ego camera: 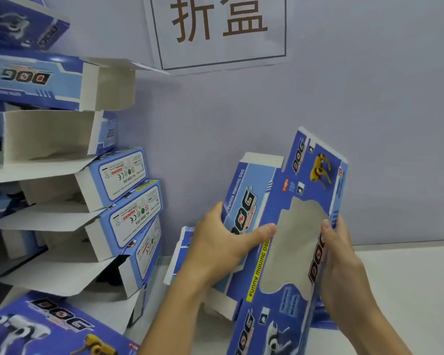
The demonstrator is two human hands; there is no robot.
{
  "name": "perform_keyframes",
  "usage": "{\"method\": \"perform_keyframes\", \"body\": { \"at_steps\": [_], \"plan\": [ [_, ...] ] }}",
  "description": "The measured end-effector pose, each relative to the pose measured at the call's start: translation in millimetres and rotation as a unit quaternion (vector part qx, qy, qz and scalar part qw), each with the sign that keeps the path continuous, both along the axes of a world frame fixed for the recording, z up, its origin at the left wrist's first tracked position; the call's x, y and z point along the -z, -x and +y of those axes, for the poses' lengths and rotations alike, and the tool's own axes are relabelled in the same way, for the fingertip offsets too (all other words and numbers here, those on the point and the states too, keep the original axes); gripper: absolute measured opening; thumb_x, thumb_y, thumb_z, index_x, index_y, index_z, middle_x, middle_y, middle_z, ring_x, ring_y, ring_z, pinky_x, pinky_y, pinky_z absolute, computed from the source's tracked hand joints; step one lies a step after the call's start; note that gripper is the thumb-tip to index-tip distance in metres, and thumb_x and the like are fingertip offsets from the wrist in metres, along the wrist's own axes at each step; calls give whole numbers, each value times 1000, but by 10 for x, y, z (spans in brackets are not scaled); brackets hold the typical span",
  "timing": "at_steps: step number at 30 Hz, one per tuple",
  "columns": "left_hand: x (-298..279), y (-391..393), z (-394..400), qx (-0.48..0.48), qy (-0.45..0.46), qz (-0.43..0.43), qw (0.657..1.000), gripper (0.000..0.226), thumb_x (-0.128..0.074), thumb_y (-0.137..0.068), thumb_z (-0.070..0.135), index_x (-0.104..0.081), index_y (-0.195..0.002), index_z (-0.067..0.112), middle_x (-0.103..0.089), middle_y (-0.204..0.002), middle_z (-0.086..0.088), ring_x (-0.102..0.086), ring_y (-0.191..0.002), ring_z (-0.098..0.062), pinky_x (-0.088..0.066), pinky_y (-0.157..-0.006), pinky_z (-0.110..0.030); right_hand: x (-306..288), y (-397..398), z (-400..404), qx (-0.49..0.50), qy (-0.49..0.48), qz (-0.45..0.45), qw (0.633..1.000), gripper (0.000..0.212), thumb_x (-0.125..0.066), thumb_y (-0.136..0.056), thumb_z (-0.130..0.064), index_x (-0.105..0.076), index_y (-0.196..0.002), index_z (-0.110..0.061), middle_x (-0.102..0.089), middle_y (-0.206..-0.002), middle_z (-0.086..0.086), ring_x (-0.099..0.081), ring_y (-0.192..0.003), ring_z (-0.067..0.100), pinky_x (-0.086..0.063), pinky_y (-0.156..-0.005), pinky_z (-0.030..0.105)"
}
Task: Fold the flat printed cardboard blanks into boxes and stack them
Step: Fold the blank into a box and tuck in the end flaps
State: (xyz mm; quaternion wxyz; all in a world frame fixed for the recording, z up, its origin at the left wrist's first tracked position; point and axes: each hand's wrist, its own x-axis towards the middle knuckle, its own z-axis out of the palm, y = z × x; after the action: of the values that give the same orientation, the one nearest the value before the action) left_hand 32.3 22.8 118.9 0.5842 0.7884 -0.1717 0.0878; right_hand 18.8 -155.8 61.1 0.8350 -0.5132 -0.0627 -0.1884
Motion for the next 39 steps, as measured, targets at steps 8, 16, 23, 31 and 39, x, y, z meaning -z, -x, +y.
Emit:
{"method": "perform_keyframes", "body": {
  "at_steps": [8, 16, 23, 31, 39],
  "plan": [
    [249, 111, 92, -125, 109, -34, 986, 10, -69, -90, 33, -65, -97, 27, -77, -85, 9, -74, -74, -8, -59, -59, -24, 130, -74, 58, 36, 46, 76, 995, 62, -57, -76, -58, -49, -135, -41, -68, -120, 1, -68, -106, 28, -59, -78, 49],
    [323, 213, -91, 9, 2, 19, 1000, 83, -67, -56, 86, -41, -126, 48, -67, -116, 19, -67, -107, -9, -56, -93, -39, 98, -30, 184, -6, 29, 30, 999, 62, -54, -82, -58, -39, -141, -49, -67, -125, 0, -69, -108, 29, -55, -84, 63],
    [186, 261, 17, -46, -16, -18, 999, 54, -82, -70, 45, -50, -113, 36, -72, -97, 23, -70, -88, -1, -58, -87, -41, 53, 3, 272, -30, 8, 8, 999, 71, -55, -75, -63, -41, -142, -45, -70, -121, -1, -72, -104, 25, -59, -77, 51],
    [-137, 339, 239, -215, 105, -126, 963, 60, -77, -62, 51, -58, -116, 33, -73, -98, 20, -70, -90, -4, -57, -87, -44, -176, 93, 276, 108, 143, -9, 984, 33, -48, -101, -35, -50, -133, -42, -64, -115, -13, -62, -106, 4, -49, -79, 24],
    [-56, 466, -249, -375, -177, -257, 873, 97, -68, -73, 57, -30, -147, 7, -61, -122, -8, -68, -90, -31, -54, -63, -40, -504, 391, 484, 22, 230, -136, 963, 49, -54, -83, -55, -56, -131, -42, -66, -124, -12, -64, -113, 9, -54, -89, 29]
  ]
}}
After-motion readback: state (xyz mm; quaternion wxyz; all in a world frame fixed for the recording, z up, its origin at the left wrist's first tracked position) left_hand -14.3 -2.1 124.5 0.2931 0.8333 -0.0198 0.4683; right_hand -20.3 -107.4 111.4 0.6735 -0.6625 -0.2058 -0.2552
